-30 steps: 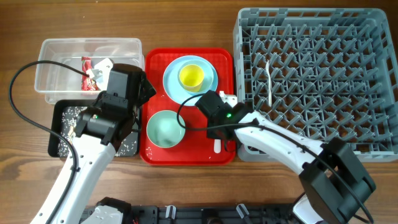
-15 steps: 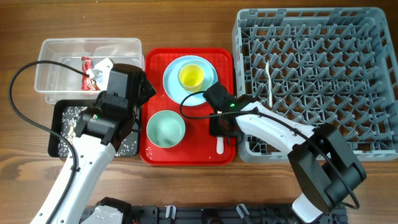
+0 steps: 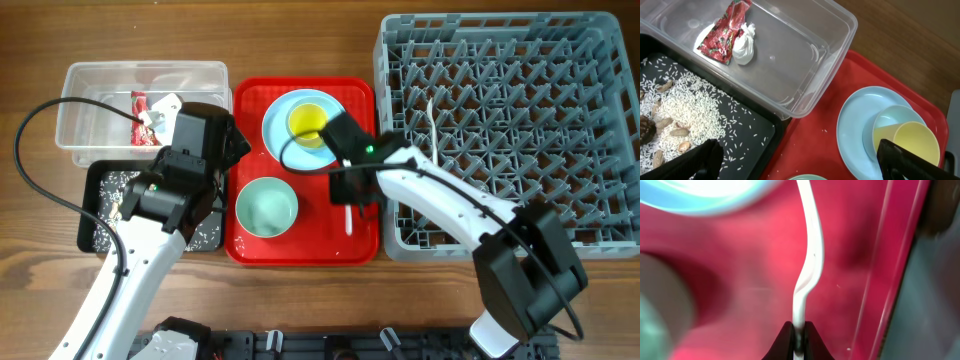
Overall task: Sort waste into correct bins and load items into the dishwasher rack
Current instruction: 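Lift the white fork off the red tray with the right gripper, then carry the fork into the dish rack beside the spoon and release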
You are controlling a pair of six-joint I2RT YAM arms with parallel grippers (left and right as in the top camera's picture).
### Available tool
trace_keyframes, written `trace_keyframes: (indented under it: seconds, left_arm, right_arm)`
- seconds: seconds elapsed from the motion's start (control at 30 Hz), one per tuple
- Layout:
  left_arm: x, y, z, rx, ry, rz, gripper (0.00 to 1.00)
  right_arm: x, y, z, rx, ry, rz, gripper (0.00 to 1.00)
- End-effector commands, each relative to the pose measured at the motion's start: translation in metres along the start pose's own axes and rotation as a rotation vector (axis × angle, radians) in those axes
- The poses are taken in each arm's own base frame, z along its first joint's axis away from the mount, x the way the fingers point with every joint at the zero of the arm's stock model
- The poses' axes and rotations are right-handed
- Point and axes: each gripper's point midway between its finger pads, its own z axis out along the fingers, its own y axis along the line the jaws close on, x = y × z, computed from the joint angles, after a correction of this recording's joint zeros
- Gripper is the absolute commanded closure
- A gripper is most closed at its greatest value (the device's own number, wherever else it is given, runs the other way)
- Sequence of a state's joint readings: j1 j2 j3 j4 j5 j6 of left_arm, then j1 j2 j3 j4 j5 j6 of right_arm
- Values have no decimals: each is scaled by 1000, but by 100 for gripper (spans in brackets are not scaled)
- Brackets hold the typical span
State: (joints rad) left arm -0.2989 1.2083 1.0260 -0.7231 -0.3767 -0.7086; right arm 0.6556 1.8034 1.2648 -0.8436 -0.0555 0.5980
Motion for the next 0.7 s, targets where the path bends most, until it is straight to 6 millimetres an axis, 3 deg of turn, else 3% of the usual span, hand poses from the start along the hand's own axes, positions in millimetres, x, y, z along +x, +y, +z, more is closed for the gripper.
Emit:
trace_keyframes:
  seconds: [0.0,0.07,0.23,0.5,0.67]
  left_arm:
    - [-4,2,0,-12,-14,7,0]
    - [-4,2,0,-12,-13,7,0]
    - [-4,2,0,-12,-13,7,0]
    - [-4,2,0,-12,-14,7,0]
    - [-4,2,0,-12,-13,7,0]
  right_arm:
    - [-32,9,-41,7,-106,-80,96]
    - [-45,-4,-58,80,-166,-88,96]
    - [-71,-59,-103,233,-243,-50,96]
    - [-94,-138,-114,290,-237,47,94]
    - [-96,-155,-111,312,-214,19,94]
